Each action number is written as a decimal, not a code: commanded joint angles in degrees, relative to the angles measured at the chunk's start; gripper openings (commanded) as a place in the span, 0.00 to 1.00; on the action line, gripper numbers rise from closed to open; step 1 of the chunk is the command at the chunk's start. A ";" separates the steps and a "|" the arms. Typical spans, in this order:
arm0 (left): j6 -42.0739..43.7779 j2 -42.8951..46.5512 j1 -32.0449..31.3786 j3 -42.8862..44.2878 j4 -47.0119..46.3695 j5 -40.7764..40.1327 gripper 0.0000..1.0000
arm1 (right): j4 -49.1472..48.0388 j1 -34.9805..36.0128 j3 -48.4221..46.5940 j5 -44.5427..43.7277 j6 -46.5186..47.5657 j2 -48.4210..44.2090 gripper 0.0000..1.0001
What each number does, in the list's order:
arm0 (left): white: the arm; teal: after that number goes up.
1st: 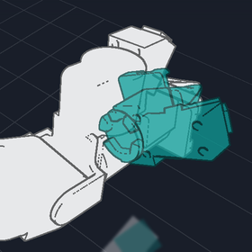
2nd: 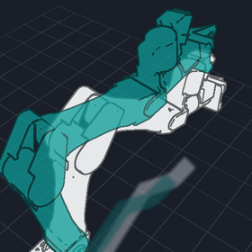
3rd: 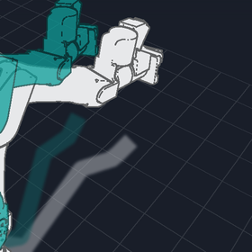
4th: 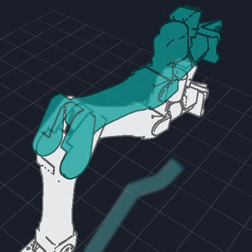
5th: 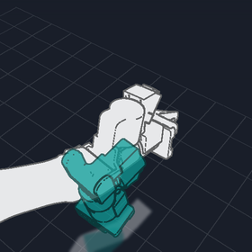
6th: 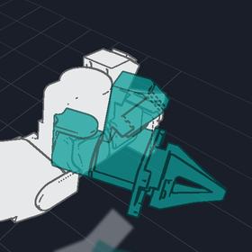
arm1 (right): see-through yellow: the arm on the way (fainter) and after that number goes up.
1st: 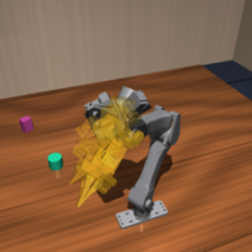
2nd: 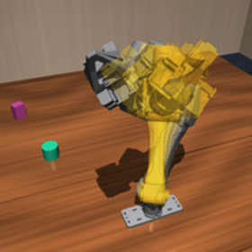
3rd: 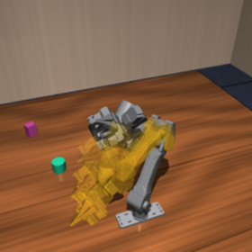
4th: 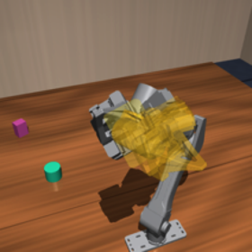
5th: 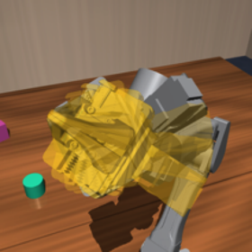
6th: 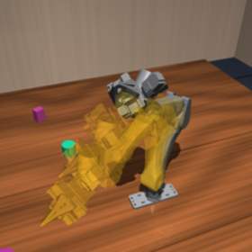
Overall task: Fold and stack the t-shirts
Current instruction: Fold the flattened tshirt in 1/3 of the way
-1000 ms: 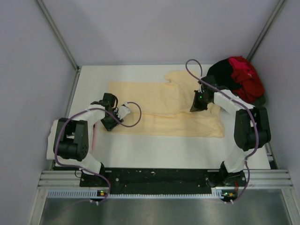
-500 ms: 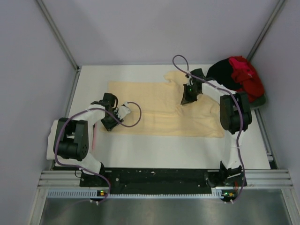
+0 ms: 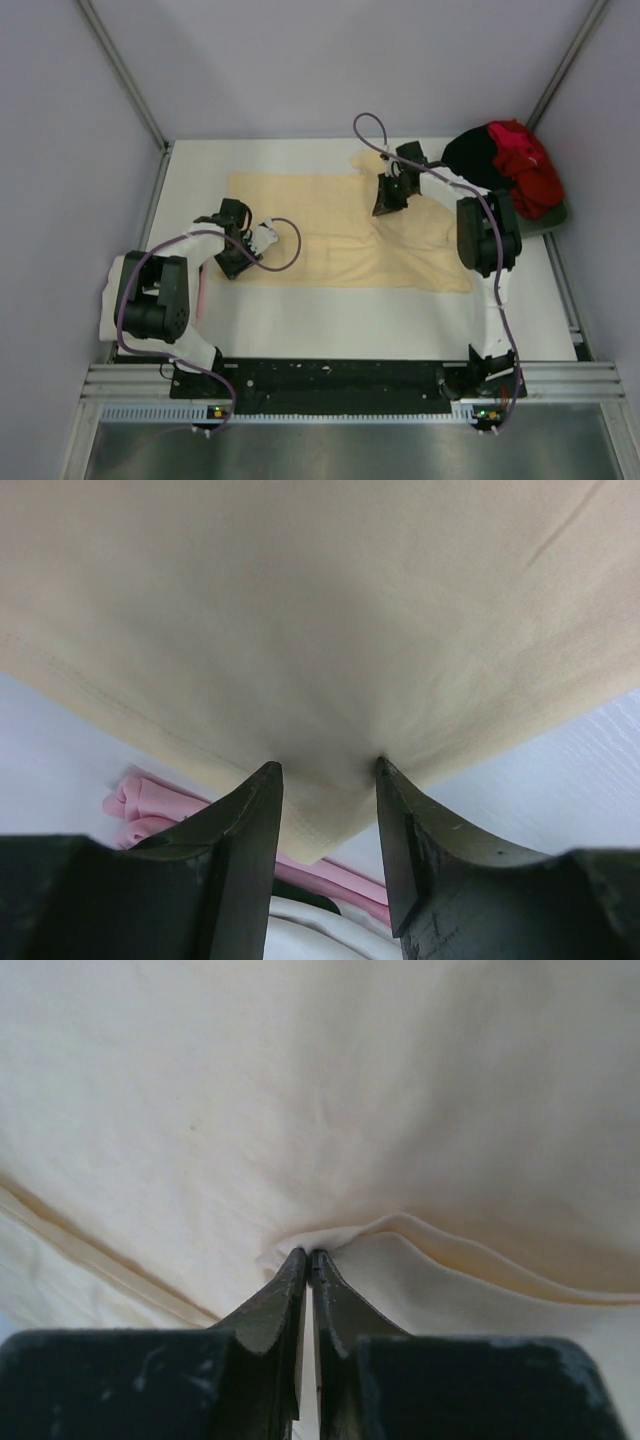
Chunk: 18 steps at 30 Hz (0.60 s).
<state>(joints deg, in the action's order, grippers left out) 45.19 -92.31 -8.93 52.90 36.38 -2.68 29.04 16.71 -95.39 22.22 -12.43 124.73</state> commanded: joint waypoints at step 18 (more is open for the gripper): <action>10.09 12.41 1.90 0.10 10.46 10.67 0.83 | -1.97 -0.26 15.64 -11.48 -7.07 -26.51 0.62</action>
<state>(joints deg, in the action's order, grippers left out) 51.27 -85.60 -7.73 53.04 42.09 2.96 27.73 19.70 -90.59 21.21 -12.56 116.16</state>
